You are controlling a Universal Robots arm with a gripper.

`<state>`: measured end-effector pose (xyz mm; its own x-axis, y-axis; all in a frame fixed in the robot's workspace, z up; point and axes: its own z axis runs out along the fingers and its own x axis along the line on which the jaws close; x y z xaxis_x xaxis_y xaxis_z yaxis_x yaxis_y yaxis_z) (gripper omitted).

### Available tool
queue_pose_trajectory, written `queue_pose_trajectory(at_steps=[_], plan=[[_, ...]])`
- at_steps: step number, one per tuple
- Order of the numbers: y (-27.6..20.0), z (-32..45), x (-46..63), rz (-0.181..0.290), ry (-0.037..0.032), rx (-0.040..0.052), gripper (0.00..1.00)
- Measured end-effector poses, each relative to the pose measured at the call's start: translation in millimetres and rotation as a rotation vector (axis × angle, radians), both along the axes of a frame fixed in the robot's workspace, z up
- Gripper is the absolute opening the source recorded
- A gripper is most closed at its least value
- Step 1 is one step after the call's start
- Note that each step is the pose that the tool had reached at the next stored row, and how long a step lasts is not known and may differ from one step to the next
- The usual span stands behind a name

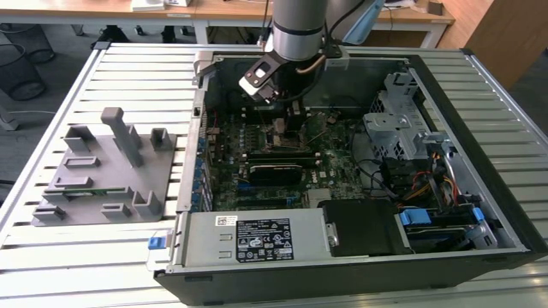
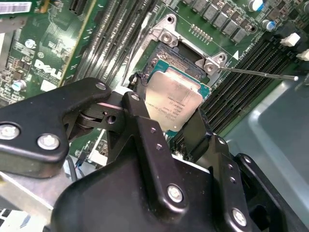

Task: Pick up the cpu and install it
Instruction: 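Place the cpu into insertion slot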

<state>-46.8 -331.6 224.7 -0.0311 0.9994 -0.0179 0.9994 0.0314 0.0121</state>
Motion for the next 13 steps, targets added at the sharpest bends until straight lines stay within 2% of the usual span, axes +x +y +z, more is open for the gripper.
queue_pose_trajectory(at_steps=[13], plan=[[0.5, -11.7, -0.6, -0.009, -0.0001, 0.0002, 0.54]])
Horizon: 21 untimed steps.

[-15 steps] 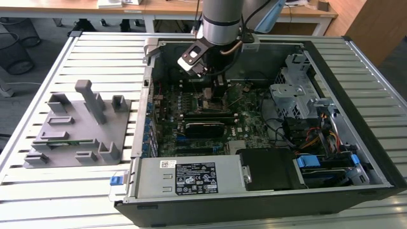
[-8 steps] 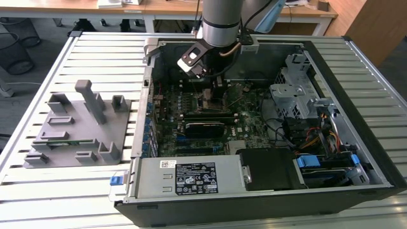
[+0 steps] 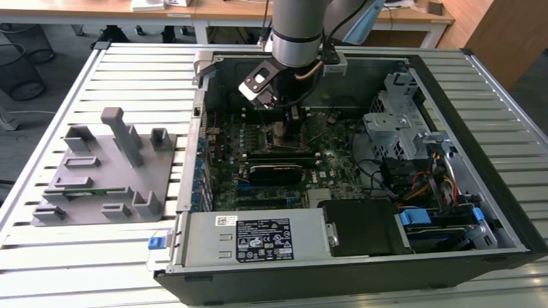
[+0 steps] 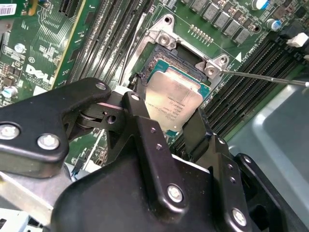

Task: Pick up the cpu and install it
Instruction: 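Place the cpu into insertion slot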

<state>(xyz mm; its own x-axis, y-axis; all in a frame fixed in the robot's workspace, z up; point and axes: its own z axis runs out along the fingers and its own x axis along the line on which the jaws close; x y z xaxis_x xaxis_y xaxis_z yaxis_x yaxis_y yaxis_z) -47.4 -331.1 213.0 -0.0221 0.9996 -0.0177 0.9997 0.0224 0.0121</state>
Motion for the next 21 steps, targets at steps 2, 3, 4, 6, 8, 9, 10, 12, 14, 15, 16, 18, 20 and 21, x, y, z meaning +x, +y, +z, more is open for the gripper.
queue_pose_trajectory(at_steps=[2, 3, 4, 6, 8, 9, 10, 12, 14, 15, 16, 18, 20, 21], plan=[[0.0, -1.5, -0.2, 0.0, 0.0, 0.0, 0.54], [0.0, -2.0, -0.5, 0.0, 0.0, -0.0001, 0.54], [0.0, -2.6, -0.7, -0.001, 0.0, -0.0001, 0.54], [0.0, -3.6, -0.8, -0.001, 0.0, 0.0, 0.54], [0.0, -4.6, -0.8, -0.002, 0.0001, -0.0001, 0.54], [0.0, -5.2, -0.8, -0.004, 0.0, -0.0001, 0.54], [0.0, -6.0, -0.8, -0.006, 0.0, 0.0, 0.54], [0.0, -7.6, -0.8, -0.013, 0.0, -0.0001, 0.54], [0.0, -9.5, -1.0, -0.016, 0.0, 0.0, 0.54], [0.0, -10.3, -1.3, -0.017, 0.0, 0.0, 0.54], [0.0, -11.0, -1.5, -0.018, 0.0, 0.0, 0.54], [0.0, -12.5, -1.6, -0.018, 0.0, 0.0001, 0.54], [0.0, -14.1, -1.6, -0.02, -0.0001, 0.0, 0.54], [0.0, -14.7, -1.7, -0.021, 0.0, -0.0001, 0.54]])
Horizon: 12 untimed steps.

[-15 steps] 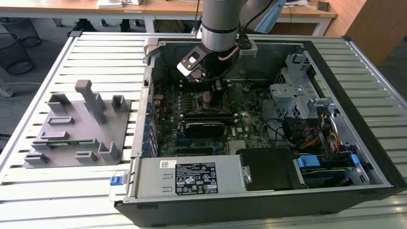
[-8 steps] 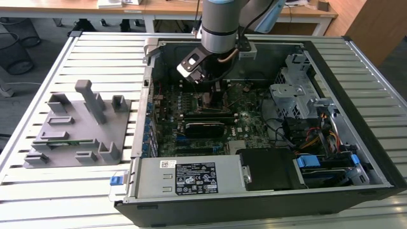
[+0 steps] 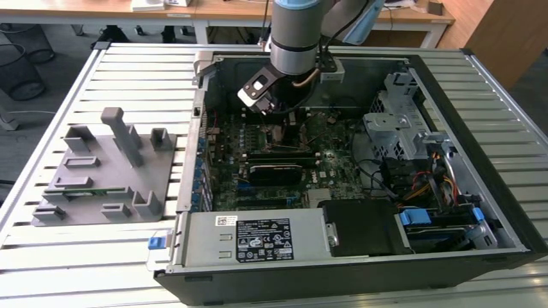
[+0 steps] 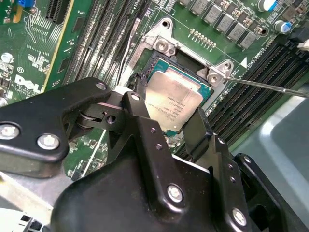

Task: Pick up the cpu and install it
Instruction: 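Place the cpu into insertion slot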

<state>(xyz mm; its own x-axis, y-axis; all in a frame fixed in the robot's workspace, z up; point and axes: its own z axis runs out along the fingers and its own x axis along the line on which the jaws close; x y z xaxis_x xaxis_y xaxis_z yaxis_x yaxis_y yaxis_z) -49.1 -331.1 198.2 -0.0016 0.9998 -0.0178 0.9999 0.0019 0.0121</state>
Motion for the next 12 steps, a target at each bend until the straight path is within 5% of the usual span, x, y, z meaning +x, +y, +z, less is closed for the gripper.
queue_pose_trajectory(at_steps=[12], plan=[[0.0, -4.9, 0.3, -0.004, 0.0003, 0.0, 0.54]])
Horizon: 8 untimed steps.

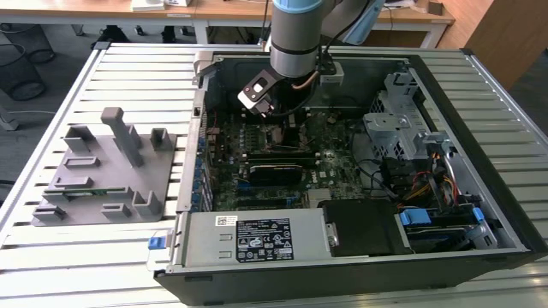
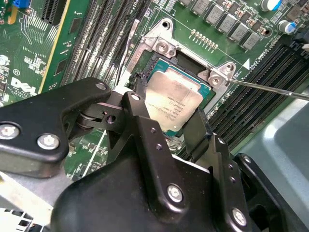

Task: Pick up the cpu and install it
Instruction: 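Place the cpu into insertion slot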

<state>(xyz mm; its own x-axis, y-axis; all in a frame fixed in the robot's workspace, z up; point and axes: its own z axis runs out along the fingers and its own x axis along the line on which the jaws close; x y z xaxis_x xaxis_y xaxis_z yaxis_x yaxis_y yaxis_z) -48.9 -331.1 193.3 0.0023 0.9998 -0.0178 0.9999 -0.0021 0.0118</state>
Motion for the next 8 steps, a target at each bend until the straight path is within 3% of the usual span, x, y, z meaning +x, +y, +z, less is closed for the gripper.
queue_pose_trajectory(at_steps=[8], plan=[[0.0, -1.4, 0.7, -0.003, 0.0, 0.0001, 0.54]])
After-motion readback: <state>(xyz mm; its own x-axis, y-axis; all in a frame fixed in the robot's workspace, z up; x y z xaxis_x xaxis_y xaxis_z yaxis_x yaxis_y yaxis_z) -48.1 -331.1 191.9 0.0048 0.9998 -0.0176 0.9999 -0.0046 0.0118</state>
